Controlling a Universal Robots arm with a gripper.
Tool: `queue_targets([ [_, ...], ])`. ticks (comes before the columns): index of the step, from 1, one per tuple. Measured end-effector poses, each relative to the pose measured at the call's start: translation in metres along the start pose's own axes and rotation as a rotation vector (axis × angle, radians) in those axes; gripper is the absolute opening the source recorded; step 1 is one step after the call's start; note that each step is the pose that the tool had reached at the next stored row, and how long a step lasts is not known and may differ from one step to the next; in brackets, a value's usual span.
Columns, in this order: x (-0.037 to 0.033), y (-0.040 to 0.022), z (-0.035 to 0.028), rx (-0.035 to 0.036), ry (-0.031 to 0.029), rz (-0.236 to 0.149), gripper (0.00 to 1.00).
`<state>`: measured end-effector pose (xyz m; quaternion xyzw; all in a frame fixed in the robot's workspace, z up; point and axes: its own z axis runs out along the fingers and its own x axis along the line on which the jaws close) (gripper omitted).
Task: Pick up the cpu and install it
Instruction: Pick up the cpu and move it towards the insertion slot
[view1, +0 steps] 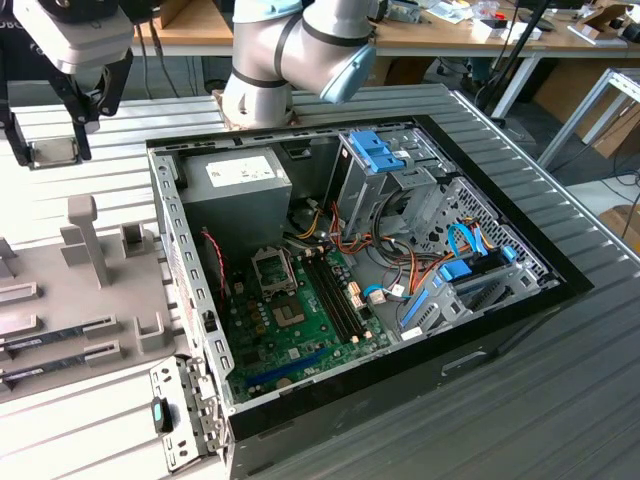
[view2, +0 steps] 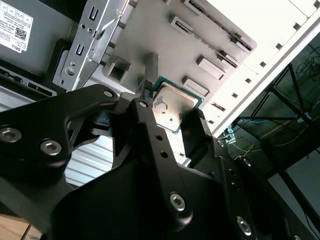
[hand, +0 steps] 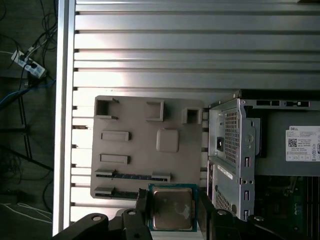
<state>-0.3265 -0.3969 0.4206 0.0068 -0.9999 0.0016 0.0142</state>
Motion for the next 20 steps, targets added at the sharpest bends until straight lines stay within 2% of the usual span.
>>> queue_targets([
  [4,-0.0082,-0.0002,-0.0001,0.0000,0.0000,0.000,0.47],
  [7,-0.0116,-0.0003,-0.0001,-0.0001,0.0000,0.000,0.47],
  [13,-0.0242,-0.0007,-0.0002,0.0000,0.0000,0.000,0.47],
  [20,-0.0344,-0.0010,-0.0003,0.0000,0.0000,0.000,0.47],
])
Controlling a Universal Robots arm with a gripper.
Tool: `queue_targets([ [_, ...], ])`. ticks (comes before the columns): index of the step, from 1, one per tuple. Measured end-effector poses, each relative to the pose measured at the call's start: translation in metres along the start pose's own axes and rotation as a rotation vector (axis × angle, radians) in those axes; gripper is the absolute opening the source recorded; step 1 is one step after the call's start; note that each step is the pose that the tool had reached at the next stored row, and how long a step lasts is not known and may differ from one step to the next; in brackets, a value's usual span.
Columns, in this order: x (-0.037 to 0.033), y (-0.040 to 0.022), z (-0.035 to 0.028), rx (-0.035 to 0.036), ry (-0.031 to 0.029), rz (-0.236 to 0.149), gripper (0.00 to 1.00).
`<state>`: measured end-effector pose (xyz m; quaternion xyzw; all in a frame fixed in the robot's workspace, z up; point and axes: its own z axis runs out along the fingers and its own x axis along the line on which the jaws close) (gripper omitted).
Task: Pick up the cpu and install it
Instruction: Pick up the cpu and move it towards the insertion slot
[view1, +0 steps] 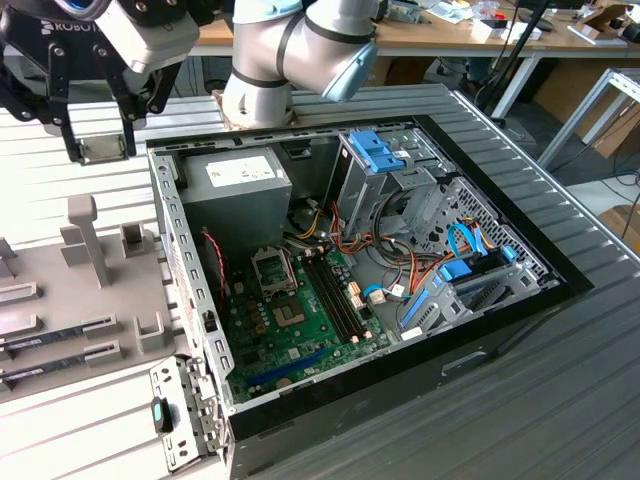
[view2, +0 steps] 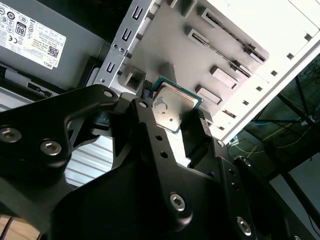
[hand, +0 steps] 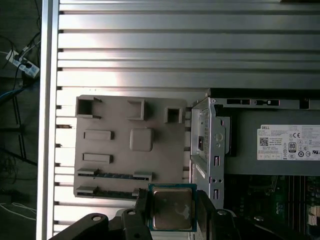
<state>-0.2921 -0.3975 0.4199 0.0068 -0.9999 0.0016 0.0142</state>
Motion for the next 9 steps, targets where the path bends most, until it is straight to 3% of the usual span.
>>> queue_targets([
  [9,-0.0158,-0.0004,-0.0001,0.0000,0.0000,0.000,0.47],
])
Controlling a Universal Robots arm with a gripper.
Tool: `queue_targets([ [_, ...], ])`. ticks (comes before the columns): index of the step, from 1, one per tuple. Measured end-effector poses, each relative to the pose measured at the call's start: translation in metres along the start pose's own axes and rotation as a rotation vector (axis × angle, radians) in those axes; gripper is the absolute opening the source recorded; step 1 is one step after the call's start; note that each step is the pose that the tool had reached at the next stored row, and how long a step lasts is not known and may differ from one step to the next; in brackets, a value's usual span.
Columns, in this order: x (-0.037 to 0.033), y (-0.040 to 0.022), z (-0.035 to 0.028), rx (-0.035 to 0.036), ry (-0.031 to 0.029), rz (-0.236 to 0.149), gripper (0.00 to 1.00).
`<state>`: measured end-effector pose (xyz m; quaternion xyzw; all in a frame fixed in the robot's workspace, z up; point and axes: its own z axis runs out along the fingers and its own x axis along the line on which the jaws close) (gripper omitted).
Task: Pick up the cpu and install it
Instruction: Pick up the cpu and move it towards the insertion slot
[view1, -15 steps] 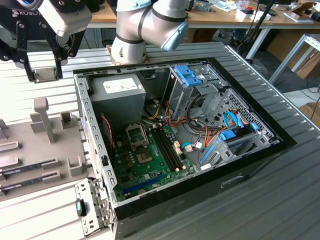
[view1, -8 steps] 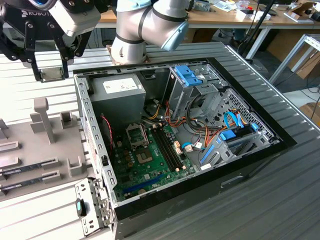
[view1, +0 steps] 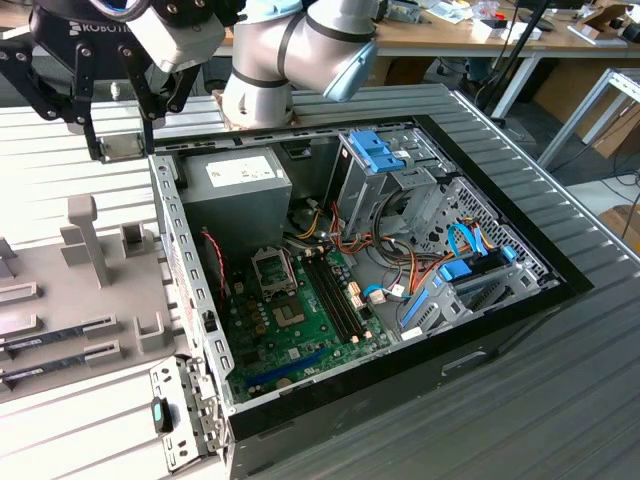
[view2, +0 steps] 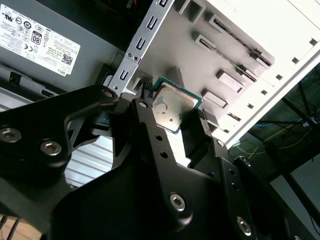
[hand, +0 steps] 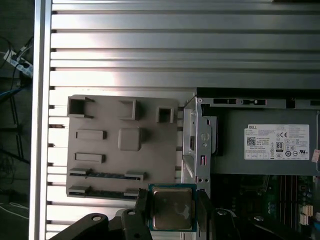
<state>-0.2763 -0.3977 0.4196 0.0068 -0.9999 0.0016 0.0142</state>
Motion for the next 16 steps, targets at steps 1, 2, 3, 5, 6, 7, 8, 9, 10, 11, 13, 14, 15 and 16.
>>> queue_targets([
  [1,-0.0013,0.0000,0.0000,0.0000,0.0000,0.000,0.47],
  [2,-0.0038,-0.0001,0.0000,0.0000,0.0000,0.000,0.47],
  [3,-0.0052,-0.0001,0.0000,-0.0001,0.0000,0.000,0.47],
  [5,-0.0091,-0.0002,0.0000,-0.0001,-0.0001,0.000,0.47],
  [6,-0.0104,-0.0002,0.0000,-0.0001,0.0000,0.000,0.47],
  [7,-0.0116,-0.0003,0.0000,-0.0001,0.0000,0.000,0.47],
  [8,-0.0137,-0.0003,0.0000,-0.0001,-0.0001,0.000,0.47],
  [9,-0.0153,-0.0003,-0.0001,0.0000,0.0000,0.000,0.47],
  [10,-0.0167,-0.0003,-0.0001,0.0000,0.0000,0.000,0.47],
  [11,-0.0191,-0.0004,-0.0001,0.0000,0.0000,0.000,0.47],
  [13,-0.0228,-0.0004,-0.0001,-0.0001,0.0000,0.000,0.47],
  [14,-0.0242,-0.0005,-0.0001,0.0000,0.0000,0.000,0.47],
  [15,-0.0255,-0.0005,-0.0001,0.0000,0.0000,0.000,0.47],
  [16,-0.0270,-0.0005,-0.0001,0.0000,0.0000,0.000,0.47],
])
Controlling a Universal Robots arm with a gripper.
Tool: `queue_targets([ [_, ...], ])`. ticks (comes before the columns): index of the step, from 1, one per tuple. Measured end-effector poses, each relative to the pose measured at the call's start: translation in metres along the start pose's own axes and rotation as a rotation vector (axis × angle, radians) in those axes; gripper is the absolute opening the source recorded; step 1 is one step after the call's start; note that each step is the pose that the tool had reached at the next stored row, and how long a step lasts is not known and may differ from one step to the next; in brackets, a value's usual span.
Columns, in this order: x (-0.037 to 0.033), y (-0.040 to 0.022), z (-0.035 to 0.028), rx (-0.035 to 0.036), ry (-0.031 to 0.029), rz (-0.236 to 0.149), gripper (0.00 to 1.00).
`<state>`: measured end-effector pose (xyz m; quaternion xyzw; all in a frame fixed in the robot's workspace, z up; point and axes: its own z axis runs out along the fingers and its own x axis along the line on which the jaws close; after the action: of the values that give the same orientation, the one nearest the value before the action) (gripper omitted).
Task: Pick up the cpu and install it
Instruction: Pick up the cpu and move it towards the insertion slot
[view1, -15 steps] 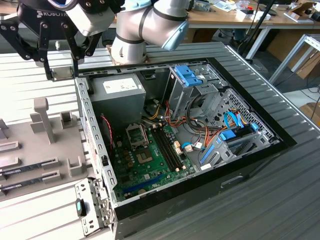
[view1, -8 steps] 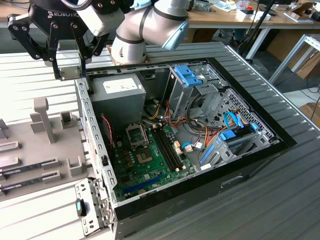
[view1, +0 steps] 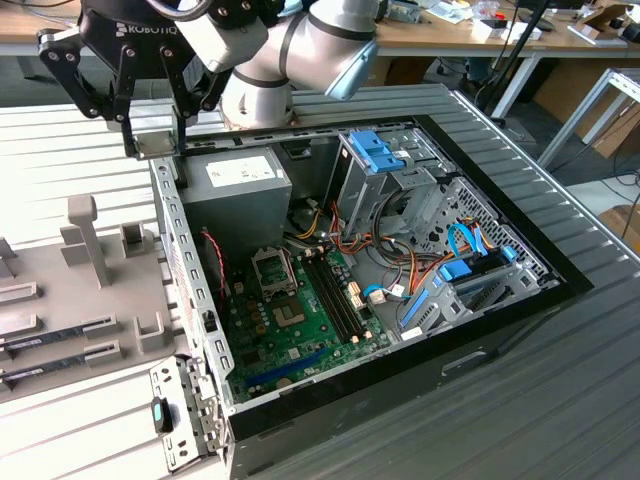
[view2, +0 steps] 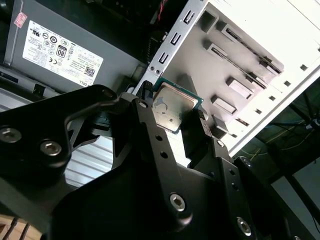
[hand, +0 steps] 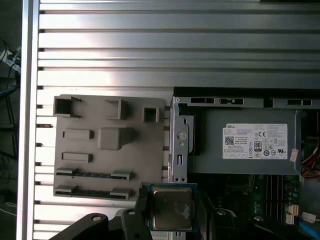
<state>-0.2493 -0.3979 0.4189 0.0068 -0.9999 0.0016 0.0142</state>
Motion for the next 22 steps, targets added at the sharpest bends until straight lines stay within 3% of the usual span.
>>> queue_targets([
  [22,-0.0289,-0.0105,0.0022,-0.0001,-0.0001,0.000,0.47],
])
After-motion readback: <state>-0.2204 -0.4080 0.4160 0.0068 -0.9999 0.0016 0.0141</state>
